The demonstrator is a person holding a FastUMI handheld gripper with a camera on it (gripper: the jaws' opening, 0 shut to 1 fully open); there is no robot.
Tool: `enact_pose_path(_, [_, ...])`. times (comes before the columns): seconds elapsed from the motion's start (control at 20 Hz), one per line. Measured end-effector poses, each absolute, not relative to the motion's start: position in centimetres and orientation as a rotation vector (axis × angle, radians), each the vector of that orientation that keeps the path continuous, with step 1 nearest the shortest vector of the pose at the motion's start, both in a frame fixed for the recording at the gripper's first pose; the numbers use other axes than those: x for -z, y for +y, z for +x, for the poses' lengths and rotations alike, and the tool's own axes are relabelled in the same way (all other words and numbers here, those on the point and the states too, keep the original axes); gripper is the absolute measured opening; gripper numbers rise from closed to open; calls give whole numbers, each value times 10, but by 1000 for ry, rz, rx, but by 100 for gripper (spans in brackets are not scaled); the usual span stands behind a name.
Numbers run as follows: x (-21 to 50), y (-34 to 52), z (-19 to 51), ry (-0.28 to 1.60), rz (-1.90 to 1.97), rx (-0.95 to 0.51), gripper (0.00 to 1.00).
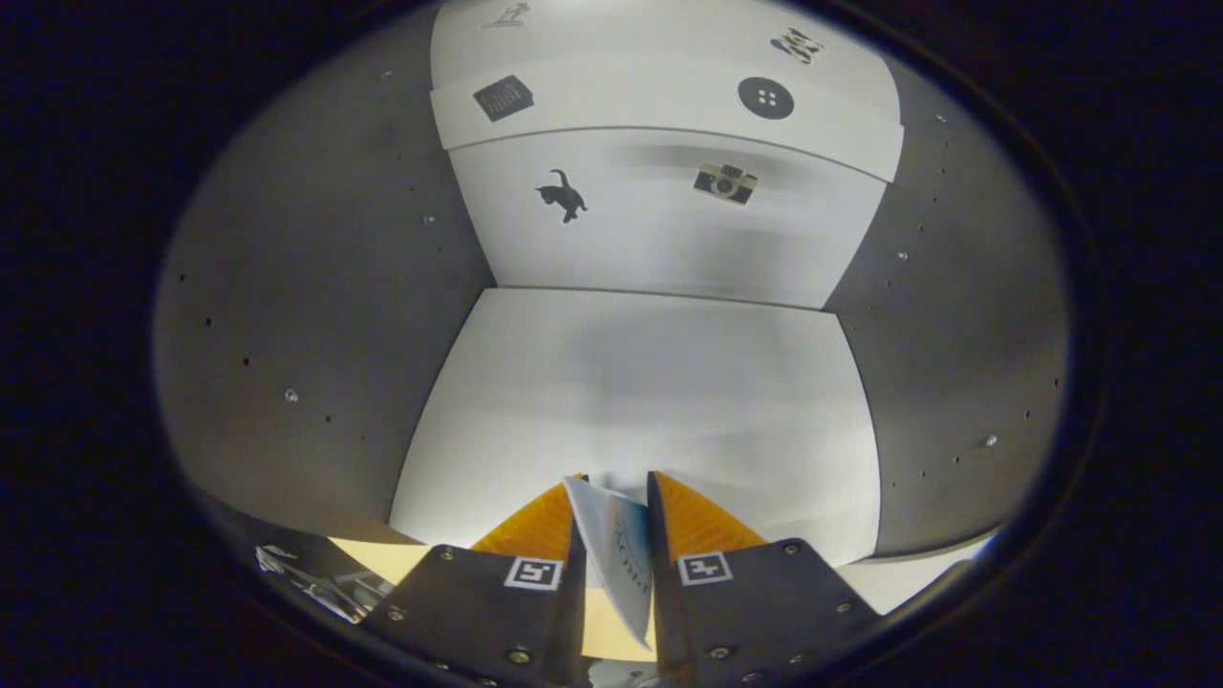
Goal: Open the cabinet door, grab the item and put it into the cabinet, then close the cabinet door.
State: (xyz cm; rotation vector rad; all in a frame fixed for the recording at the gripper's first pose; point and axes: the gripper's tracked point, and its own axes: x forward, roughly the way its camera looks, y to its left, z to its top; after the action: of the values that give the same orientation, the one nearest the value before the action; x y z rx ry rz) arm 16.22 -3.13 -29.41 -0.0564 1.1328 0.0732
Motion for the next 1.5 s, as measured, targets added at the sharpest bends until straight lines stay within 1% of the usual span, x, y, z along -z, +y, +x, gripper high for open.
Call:
enact_pose_path(0.05, [294,-30,164,1126,-50,-72,33])
enact_pose_path(0.3, [286,-23,170,1071,-21,-81,33])
enact_pose_path(0.35, [284,-21,172,1058,-16,-86,36])
enact_pose_path(0.5, [274,-15,175,1002,-4,-104,75])
enact_pose_path(0.8, [231,-5,191,781,66,-120,99])
enact_pose_path(1.1, [162,-19,186,513,63,-73,99])
enact_pose_path(1.25, [127,-21,163,401,8,-60,99])
enact_pose_path(1.5, [72,-28,102,257,-107,-30,98])
